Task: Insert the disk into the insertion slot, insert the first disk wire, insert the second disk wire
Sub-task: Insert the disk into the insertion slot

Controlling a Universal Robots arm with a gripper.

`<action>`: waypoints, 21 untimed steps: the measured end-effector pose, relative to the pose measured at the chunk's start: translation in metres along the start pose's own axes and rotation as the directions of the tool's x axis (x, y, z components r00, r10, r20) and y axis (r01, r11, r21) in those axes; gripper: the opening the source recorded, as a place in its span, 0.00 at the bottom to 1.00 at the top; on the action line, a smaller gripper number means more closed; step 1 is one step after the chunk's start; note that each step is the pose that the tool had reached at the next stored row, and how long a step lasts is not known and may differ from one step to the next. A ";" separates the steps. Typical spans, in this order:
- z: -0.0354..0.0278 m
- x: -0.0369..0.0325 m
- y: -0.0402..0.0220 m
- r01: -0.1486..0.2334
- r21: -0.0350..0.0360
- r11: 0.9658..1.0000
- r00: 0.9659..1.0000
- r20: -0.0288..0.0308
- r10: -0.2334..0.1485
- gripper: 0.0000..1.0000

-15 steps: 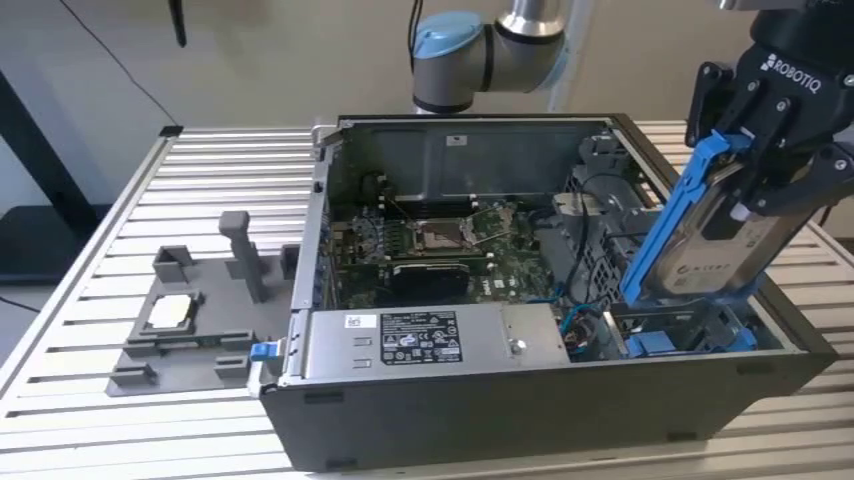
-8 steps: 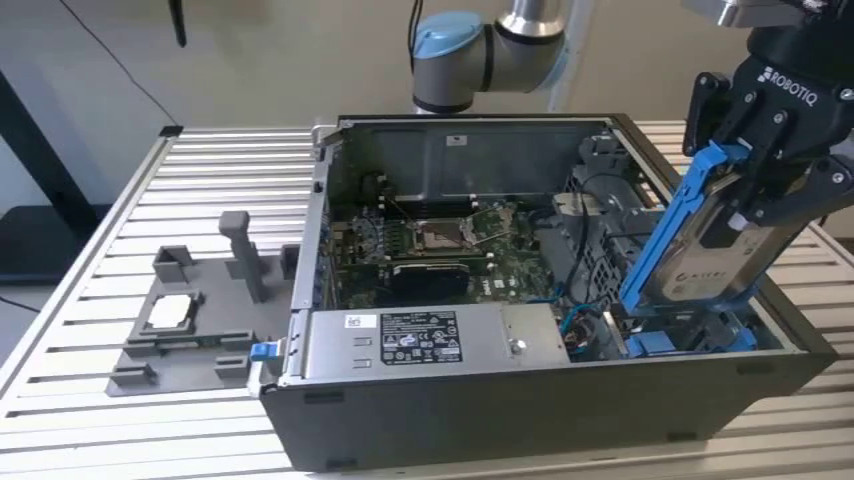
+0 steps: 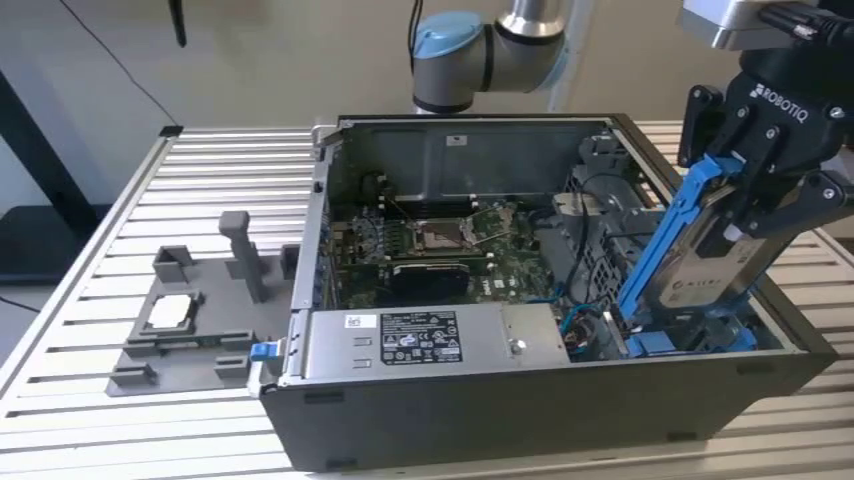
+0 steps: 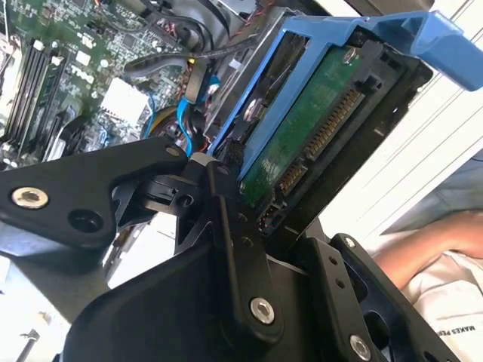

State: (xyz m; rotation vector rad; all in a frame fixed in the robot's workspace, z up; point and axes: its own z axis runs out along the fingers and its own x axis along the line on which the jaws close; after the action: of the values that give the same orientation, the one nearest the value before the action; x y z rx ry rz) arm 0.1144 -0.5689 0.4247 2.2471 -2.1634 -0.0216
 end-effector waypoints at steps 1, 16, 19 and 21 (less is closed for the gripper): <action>0.0010 0.0000 -0.0002 0.001 0.000 1.000 1.000 0.000 -0.001 0.33; 0.0145 0.0021 -0.0014 0.003 0.001 1.000 1.000 0.000 -0.003 0.33; 0.0186 0.0022 -0.0020 0.003 0.001 1.000 1.000 0.001 -0.003 0.33; 0.0220 0.0022 -0.0023 0.003 0.001 1.000 1.000 0.001 -0.003 0.33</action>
State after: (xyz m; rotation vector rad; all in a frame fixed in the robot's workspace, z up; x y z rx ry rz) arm 0.1162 -0.5712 0.4026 2.2521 -2.1608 -0.0214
